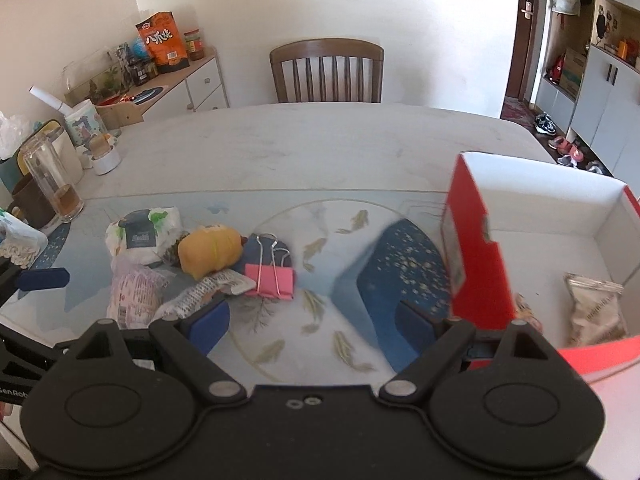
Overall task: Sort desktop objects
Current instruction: 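Withdraw both tools from the box back over the table, then grasp the pink binder clip with the right tool while the left tool reaches the bread bag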
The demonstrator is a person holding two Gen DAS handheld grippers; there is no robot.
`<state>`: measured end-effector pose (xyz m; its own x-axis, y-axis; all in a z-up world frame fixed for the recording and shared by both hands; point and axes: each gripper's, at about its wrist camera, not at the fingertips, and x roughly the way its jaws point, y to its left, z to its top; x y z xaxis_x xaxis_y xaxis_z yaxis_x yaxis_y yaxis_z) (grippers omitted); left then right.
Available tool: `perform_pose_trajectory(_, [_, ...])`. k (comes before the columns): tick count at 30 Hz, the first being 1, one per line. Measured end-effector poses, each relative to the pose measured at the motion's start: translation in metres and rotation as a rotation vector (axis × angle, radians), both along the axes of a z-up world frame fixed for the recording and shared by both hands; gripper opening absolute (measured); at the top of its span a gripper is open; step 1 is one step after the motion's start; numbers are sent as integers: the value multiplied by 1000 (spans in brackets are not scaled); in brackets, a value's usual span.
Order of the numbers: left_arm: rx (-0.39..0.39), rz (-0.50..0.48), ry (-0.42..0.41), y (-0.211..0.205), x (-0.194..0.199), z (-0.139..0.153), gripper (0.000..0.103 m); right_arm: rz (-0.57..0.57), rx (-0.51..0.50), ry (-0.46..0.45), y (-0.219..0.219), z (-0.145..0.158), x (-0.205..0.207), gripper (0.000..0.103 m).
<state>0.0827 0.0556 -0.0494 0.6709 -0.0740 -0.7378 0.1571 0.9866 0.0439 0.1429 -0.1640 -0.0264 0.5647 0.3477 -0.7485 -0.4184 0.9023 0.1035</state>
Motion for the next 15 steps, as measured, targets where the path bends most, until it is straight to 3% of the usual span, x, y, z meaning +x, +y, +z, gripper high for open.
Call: perform_pose_trajectory(15, [6,84,30,25,40,-31,100,13,-22,51,54,-47,41,88])
